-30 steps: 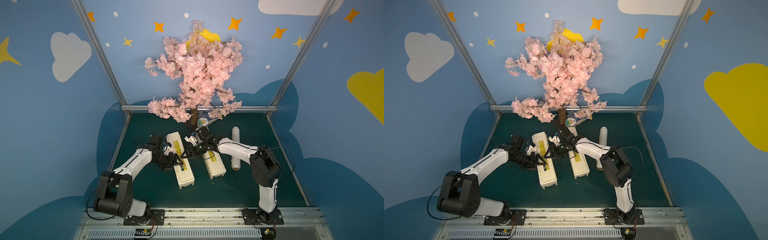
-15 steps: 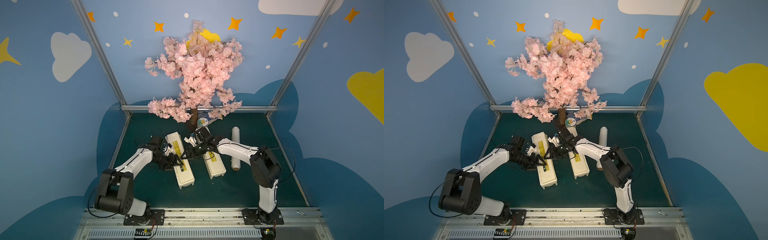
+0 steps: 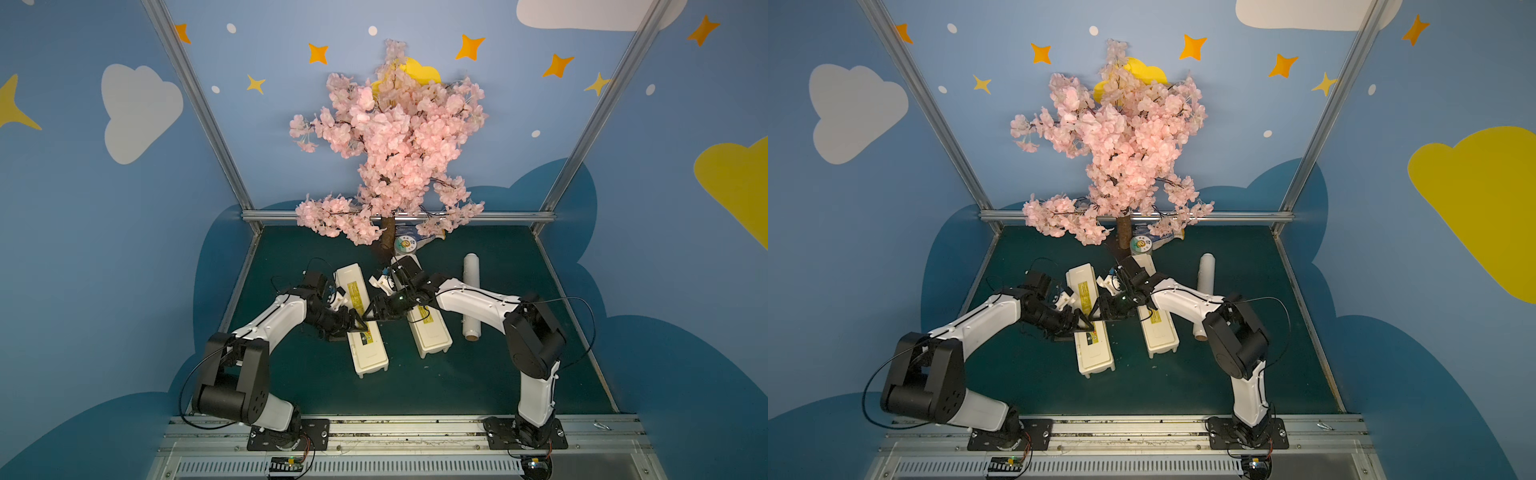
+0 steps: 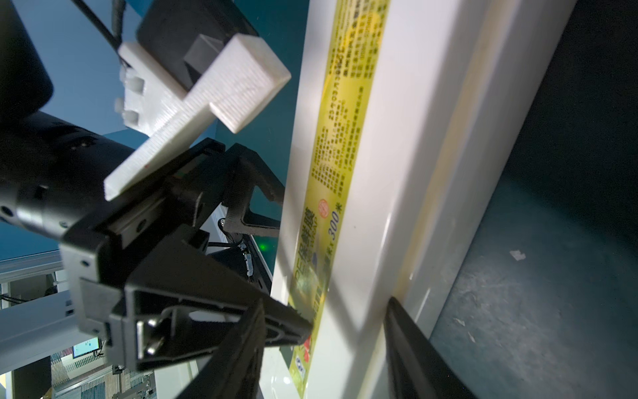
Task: Put plastic wrap rolls into dispensers
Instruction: Close the lid on the plastic wrap cutting box.
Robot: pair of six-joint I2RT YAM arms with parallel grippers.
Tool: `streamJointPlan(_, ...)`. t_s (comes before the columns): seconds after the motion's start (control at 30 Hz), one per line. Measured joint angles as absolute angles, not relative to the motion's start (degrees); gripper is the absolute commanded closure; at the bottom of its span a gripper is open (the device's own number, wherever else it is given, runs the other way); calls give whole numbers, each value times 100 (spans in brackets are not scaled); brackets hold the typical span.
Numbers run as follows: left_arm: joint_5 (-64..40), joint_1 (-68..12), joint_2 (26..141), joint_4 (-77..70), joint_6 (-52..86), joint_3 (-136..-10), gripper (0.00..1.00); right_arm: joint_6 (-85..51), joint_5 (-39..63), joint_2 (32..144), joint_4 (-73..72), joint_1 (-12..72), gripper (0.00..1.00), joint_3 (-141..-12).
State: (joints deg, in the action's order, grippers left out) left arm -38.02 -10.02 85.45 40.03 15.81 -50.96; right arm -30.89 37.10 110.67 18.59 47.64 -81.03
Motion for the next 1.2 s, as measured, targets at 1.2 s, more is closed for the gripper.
streamJointPlan(1.2,-3599,-1015,8755,3802,1632,-5249,20,-2554,4064,10694,1498,4545,12,-6997)
